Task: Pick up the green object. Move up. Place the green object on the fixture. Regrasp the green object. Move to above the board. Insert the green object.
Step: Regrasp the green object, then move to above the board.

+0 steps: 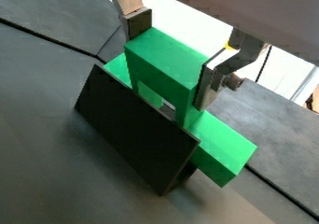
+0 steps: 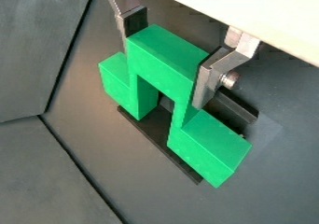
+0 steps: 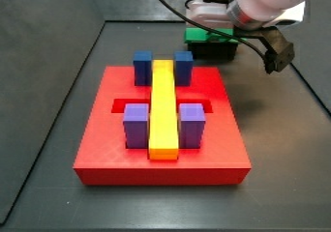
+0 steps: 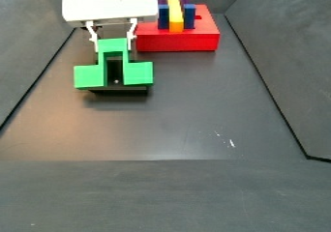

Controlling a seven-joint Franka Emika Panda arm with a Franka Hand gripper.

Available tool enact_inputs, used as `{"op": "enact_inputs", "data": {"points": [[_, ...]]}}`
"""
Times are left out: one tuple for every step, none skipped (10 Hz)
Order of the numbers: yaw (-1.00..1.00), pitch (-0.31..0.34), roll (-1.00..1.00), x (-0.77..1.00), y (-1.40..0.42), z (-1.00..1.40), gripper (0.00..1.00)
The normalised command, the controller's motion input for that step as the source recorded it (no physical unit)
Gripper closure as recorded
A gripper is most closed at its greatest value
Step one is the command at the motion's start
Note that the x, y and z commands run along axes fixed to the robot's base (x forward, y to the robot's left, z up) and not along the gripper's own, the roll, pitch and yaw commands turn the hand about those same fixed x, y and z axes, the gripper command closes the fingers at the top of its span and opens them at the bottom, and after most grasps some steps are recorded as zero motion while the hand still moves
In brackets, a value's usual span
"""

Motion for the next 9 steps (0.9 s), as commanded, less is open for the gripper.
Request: {"op": "enact_inputs", "data": {"points": [[0.00,0.000,0.00,0.00,0.00,0.00,1.00],[0.00,0.000,0.00,0.00,0.00,0.00,1.00],[0.00,0.000,0.00,0.00,0.00,0.00,1.00],[0.00,0.000,0.00,0.00,0.00,0.00,1.00],[0.00,0.000,0.00,0.00,0.00,0.00,1.00],[0.00,0.000,0.00,0.00,0.00,0.00,1.00],[0.00,0.000,0.00,0.00,0.00,1.40,1.00],[0.00,0.035,-0.04,-0.01,0.00,1.40,1.00],[-0.01,0.038,-0.11,-0.03,0.01,1.40,1.00]]}}
